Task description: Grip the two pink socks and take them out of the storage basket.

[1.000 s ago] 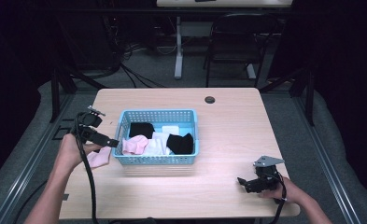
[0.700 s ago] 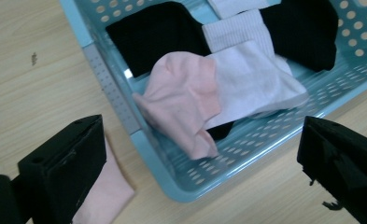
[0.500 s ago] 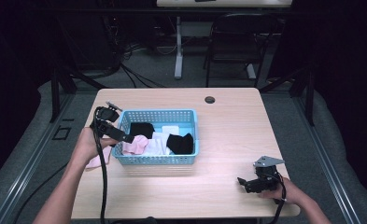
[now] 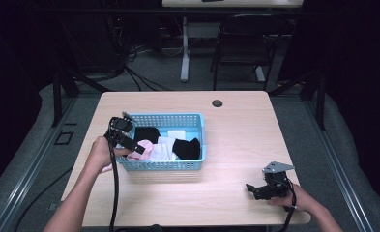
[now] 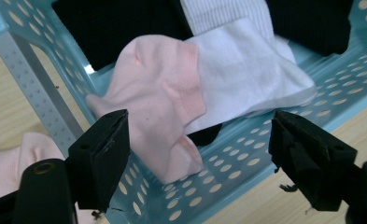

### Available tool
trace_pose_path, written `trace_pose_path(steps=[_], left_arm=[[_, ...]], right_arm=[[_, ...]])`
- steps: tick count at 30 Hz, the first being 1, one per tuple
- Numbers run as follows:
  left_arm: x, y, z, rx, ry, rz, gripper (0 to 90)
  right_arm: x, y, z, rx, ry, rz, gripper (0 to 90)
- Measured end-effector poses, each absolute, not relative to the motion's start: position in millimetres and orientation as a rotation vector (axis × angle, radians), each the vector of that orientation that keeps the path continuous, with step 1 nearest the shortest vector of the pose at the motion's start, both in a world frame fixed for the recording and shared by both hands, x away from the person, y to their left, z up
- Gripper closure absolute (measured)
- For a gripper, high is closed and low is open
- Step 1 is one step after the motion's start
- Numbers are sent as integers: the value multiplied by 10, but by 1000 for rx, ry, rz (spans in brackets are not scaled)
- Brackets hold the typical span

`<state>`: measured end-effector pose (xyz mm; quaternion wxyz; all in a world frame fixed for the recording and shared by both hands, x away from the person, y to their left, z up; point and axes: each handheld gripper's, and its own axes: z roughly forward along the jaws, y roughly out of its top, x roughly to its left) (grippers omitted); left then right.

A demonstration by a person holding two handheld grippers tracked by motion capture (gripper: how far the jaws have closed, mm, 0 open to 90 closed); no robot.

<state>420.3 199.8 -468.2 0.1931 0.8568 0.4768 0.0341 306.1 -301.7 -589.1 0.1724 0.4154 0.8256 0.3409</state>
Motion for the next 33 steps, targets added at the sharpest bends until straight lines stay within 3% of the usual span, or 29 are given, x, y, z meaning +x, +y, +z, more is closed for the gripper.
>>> trace_pose_path(steps=[20, 33], left_arm=[[4224, 2102, -4873, 2407, 1417, 91, 379], [4264, 2059, -5003, 2447, 1469, 148, 604]], right_arm=[[3058, -3020, -5889, 1179, 2344, 960, 0], [3057, -3020, -5888, 1180, 2344, 960, 0]])
